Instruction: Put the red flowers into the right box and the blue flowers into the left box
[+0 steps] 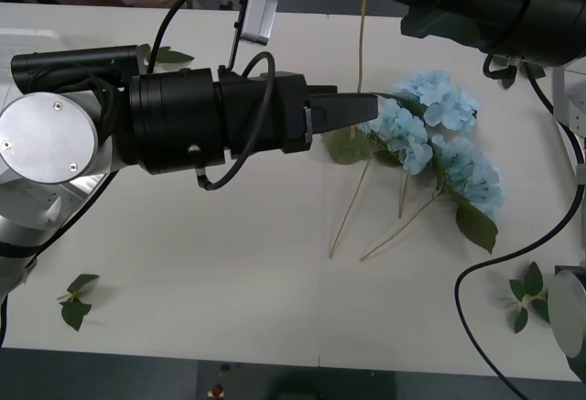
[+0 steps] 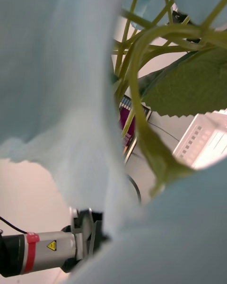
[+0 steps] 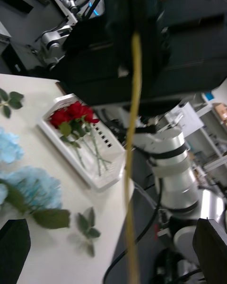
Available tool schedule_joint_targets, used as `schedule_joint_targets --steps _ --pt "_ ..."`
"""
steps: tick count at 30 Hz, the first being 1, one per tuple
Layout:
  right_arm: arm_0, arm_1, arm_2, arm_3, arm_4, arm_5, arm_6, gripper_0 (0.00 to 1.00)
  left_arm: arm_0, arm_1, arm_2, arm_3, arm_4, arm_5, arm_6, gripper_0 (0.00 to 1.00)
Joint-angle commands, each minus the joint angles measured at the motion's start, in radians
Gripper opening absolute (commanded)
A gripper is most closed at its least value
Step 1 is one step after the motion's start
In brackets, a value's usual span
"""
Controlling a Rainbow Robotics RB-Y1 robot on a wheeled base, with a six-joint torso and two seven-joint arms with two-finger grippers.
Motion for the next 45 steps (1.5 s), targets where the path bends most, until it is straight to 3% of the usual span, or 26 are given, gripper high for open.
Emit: schedule_joint_targets --steps 1,6,7,9,10,26,27,29,30,32,40,45 --pt "-0.022 -0.002 -0.019 -0.040 -0.016 0.001 0.035 0.00 -0.052 -0.012 0.003 -0.010 0.019 -0.031 0.051 1.00" --pt "-0.022 -0.002 -0.019 -0.040 -0.016 0.001 0.035 0.00 -0.063 -0.035 0.003 -0.005 -0.029 -0.040 0.051 1.00" --pt "-0.022 -0.002 -0.019 -0.040 -0.016 0.001 0.035 0.00 -0.061 -0.035 0.003 -0.005 -0.041 -0.040 0.051 0.90" --pt "-0.022 -0.002 -0.019 -0.040 -0.016 0.001 0.035 0.00 -0.063 -0.036 0.003 -0.005 -0.067 -0.040 0.051 0.16" --pt "-0.022 -0.002 -0.019 -0.040 -0.016 0.001 0.035 0.00 -0.063 -0.036 0.003 -0.005 -0.067 -0.040 0.052 0.00" --pt "-0.022 -0.002 -0.019 -0.040 -0.016 0.001 0.035 0.00 -0.083 -0.045 0.003 0.016 -0.073 -0.044 0.056 0.00" --pt "-0.022 -0.002 -0.019 -0.040 -0.016 0.001 0.035 0.05 -0.084 -0.047 0.003 0.018 -0.078 -0.046 0.056 0.00" --pt "-0.022 -0.002 -0.019 -0.040 -0.016 0.001 0.035 0.33 -0.083 -0.047 0.001 0.019 -0.081 -0.044 0.056 0.00" --pt "-0.022 -0.002 -0.019 -0.040 -0.016 0.001 0.035 0.60 -0.084 -0.050 0.001 0.023 -0.081 -0.044 0.056 0.00" --pt "-0.022 -0.002 -0.019 -0.040 -0.016 0.001 0.035 0.97 -0.084 -0.053 0.003 0.026 -0.081 -0.046 0.056 0.00" --pt "-0.022 -0.002 -0.019 -0.040 -0.016 0.001 0.035 1.00 -0.084 -0.047 0.005 0.027 -0.081 -0.046 0.057 0.00" --pt "-0.022 -0.002 -0.019 -0.040 -0.016 0.001 0.035 1.00 -0.087 0.013 0.011 0.026 -0.076 -0.046 0.059 0.00"
